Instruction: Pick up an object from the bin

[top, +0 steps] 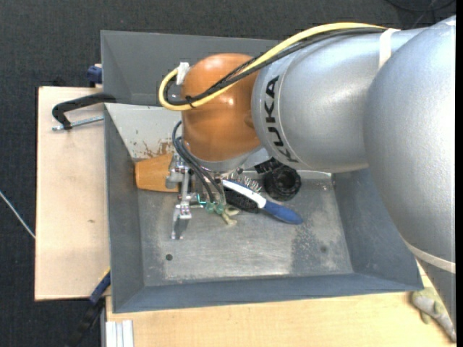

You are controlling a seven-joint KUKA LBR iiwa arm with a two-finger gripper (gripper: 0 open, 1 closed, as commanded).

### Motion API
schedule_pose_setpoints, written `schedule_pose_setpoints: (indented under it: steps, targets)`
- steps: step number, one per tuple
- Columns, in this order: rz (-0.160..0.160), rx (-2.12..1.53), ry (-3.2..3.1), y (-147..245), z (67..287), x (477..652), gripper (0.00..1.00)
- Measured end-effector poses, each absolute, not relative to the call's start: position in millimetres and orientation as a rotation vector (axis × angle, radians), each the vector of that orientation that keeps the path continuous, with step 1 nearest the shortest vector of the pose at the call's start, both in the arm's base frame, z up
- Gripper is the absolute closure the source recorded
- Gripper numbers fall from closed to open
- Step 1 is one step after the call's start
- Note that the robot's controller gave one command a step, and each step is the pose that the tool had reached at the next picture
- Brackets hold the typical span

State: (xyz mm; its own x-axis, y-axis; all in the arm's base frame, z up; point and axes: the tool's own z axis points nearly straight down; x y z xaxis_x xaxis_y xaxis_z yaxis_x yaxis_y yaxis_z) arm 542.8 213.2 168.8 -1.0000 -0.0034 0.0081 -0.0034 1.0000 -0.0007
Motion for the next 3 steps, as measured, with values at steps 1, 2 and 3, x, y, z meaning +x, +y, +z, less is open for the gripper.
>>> schedule_pose_setpoints:
  steps: [1,2,3]
  targets:
    - [0.001,-0.031,-3.138,154.2,112.2,597.3,0.00]
    - [-0.003,-0.027,-3.142,156.8,108.4,595.4,1.00]
    - [-0.006,0.376,-3.135,176.6,264.4,594.6,1.00]
